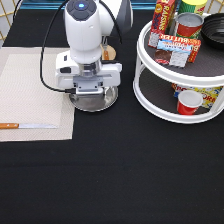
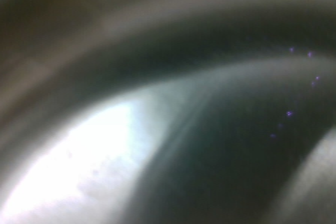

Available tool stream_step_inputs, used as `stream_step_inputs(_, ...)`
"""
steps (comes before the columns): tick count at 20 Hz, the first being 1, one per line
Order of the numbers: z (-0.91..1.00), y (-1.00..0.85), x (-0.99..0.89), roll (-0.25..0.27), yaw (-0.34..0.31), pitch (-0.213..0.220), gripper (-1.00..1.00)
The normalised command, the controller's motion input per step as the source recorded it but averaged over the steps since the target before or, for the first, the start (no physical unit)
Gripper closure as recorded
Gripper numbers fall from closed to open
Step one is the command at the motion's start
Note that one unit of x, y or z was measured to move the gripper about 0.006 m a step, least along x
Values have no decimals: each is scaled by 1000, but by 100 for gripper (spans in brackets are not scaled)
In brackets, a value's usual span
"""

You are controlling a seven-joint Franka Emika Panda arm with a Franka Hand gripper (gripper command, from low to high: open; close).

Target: Arrange plate and fork

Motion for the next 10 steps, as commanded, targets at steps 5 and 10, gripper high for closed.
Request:
stream_step_inputs(5, 46, -714, 341, 165, 0, 137, -100)
stream_step_inputs(10, 122, -697, 300, 164, 0, 179, -100)
